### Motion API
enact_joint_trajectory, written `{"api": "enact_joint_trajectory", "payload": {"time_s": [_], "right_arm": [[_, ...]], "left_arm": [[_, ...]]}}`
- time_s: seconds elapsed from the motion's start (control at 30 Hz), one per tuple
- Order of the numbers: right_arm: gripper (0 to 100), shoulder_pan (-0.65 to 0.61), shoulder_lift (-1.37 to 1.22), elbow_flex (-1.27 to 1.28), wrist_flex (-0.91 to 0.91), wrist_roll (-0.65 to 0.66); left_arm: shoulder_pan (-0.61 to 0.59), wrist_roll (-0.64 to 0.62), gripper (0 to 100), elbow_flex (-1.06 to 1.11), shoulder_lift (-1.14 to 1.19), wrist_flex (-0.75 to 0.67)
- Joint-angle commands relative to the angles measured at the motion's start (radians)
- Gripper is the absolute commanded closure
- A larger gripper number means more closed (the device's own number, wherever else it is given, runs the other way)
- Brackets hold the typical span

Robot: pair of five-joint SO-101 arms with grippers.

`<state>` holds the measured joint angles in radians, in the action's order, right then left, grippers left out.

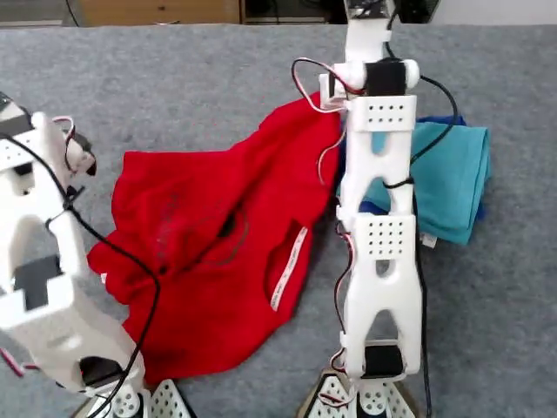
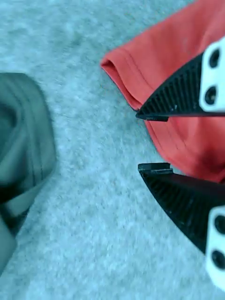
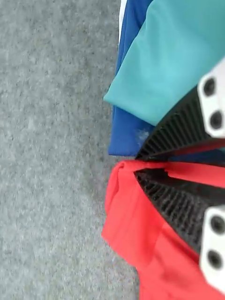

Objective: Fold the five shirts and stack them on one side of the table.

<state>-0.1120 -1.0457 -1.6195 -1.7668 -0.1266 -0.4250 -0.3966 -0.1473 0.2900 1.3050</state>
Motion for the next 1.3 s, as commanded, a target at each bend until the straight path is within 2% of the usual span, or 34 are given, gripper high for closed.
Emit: {"api": "enact_joint_trajectory", "payload": {"time_s": [0.0, 0.27, 0.4, 0.6, 0.8, 1.27], "right_arm": [[99.7, -0.07, -0.022, -0.047, 0.003, 0.011], [99.7, -0.17, -0.18, -0.05, 0.078, 0.005], [99.7, -0.166, -0.186, -0.048, 0.115, 0.005], [99.7, -0.17, -0.191, -0.047, 0.129, 0.005], [99.7, -0.168, -0.232, -0.047, 0.172, 0.006], [99.7, -0.168, -0.242, -0.048, 0.176, 0.005]], "left_arm": [[0.063, -0.068, 84, -0.25, 0.101, 0.095], [0.198, -0.13, 84, -0.763, 0.455, 0.258], [0.224, -0.146, 84, -1.013, 0.616, 0.322], [0.224, -0.158, 84, -1.274, 0.822, 0.331], [0.206, -0.245, 84, -1.327, 0.909, 0.373], [0.204, -0.245, 85, -1.277, 0.943, 0.394]]}}
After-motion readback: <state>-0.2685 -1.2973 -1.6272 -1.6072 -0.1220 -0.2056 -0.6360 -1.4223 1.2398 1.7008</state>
